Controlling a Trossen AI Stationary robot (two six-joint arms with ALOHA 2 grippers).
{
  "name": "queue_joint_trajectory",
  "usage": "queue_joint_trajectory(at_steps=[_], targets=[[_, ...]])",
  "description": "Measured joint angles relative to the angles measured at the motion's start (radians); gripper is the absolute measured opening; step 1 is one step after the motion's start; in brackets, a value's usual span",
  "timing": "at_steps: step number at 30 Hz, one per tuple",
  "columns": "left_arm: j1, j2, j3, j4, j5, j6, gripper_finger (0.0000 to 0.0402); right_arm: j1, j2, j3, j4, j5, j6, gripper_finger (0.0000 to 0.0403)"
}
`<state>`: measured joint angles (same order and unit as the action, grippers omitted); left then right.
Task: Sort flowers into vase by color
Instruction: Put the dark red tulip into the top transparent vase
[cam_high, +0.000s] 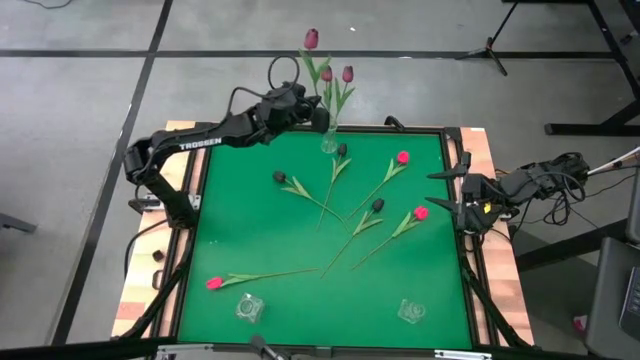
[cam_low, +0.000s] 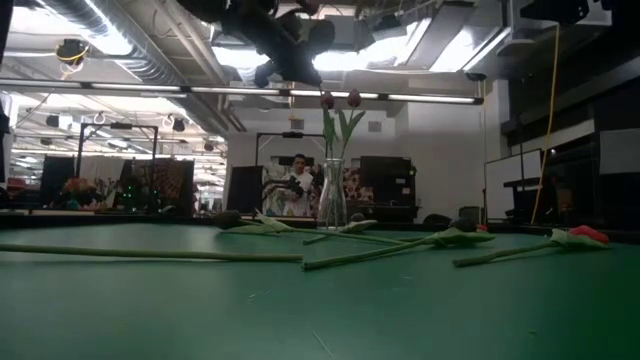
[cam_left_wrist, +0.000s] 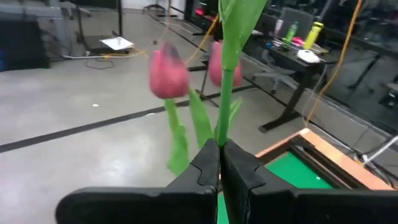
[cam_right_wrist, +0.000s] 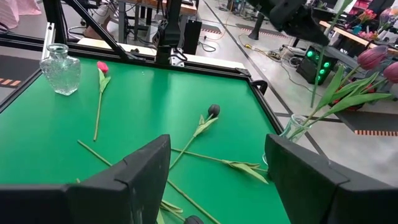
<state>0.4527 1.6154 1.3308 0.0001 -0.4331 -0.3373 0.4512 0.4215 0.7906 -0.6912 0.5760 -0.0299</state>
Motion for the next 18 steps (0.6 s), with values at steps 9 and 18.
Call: queue_joint_trajectory(at_steps=[9, 18], targets=[[0.001, 0.076, -0.001, -0.003, -0.004, 0.000, 0.0000, 0.000, 0.000, 0.000, -0.002, 0.000, 0.005, 0.0262], [0.011, 0.080, -0.001, -0.027, -0.019, 0.000, 0.0000, 0.000, 0.000, 0.000, -0.025, 0.000, 0.007, 0.0262]])
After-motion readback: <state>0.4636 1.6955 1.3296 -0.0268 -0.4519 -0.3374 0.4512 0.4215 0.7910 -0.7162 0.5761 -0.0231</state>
